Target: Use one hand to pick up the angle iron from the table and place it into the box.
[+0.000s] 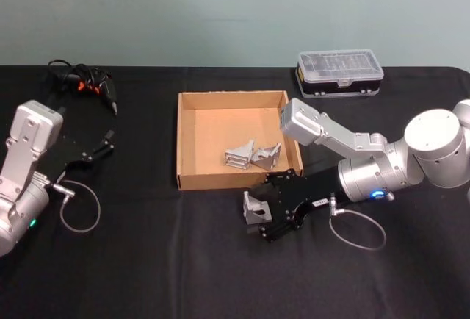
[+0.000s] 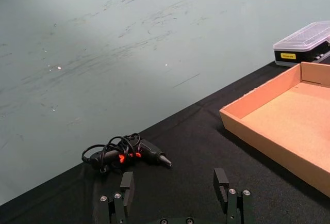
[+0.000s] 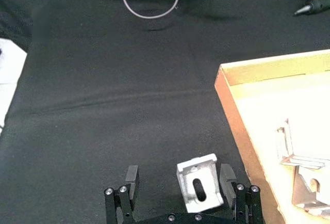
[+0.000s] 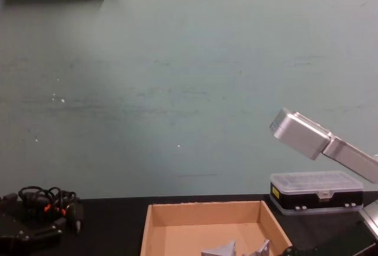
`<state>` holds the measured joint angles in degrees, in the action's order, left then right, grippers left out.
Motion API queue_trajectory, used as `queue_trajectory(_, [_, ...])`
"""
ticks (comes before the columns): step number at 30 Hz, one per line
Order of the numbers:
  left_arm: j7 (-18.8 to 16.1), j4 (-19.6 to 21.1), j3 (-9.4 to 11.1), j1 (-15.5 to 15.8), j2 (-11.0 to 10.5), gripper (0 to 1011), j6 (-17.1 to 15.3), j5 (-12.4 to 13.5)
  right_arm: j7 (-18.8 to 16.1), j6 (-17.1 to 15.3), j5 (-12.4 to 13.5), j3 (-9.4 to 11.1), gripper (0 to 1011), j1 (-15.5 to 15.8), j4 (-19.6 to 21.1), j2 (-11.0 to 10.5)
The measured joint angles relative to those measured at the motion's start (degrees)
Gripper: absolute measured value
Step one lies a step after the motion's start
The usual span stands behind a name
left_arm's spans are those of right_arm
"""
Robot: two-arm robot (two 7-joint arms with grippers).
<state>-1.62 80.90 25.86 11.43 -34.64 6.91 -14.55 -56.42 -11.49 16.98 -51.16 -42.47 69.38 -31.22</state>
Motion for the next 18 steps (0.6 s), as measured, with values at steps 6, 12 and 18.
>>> queue_trajectory(6, [0.0, 0.0, 0.0, 0.0, 0.0, 1011, 0.0, 0.0, 0.0, 0.44, -0.01, -0.07, 1003, -0.38, -1.42, 0.62])
queue_trajectory(12, [0.0, 0.0, 0.0, 0.0, 0.0, 1011, 0.0, 0.0, -0.3, 0.91, -0.19, -0.34, 1003, -0.93, -2.81, 1.56])
queue_trajectory(18, [0.0, 0.0, 0.0, 0.0, 0.0, 1011, 0.0, 0.0, -0.8, 1.39, -0.55, -0.96, 1003, -1.43, -4.32, 2.78])
